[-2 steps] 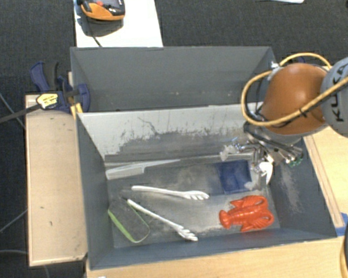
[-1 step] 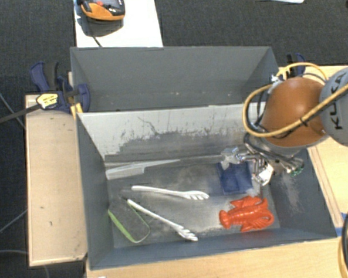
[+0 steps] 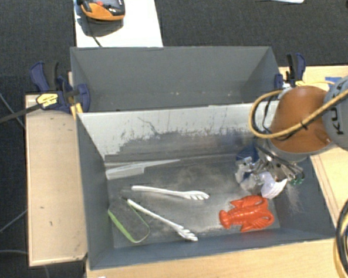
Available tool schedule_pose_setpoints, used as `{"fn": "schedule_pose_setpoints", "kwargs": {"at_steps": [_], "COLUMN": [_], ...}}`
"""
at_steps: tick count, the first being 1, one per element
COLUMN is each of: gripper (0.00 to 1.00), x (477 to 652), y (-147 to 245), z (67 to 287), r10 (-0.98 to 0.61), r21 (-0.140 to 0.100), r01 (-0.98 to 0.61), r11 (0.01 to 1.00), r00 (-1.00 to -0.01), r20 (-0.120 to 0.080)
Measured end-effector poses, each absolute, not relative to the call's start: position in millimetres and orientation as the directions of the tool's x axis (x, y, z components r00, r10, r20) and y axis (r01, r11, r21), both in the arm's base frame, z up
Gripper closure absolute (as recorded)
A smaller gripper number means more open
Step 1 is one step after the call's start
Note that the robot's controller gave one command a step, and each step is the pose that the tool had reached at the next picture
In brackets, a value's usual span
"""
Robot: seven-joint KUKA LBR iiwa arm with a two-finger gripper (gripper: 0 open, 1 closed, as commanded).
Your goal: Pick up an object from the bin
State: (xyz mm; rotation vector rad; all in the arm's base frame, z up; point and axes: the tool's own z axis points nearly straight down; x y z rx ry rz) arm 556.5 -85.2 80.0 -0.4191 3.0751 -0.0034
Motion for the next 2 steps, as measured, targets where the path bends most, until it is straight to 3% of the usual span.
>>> {"fn": "schedule_pose_setpoints", "kwargs": {"at_steps": [1, 2], "gripper": [1.0, 1.0], "x": [556.5, 556.6], "y": [-85, -111], "z": [80, 74], "r10": [-0.268, -0.273], "r21": [-0.007, -0.001], "r01": [-0.268, -0.273], "r11": [0.963, 0.962], "r00": [-0.963, -0.961], "r20": [-0.037, -0.045]}}
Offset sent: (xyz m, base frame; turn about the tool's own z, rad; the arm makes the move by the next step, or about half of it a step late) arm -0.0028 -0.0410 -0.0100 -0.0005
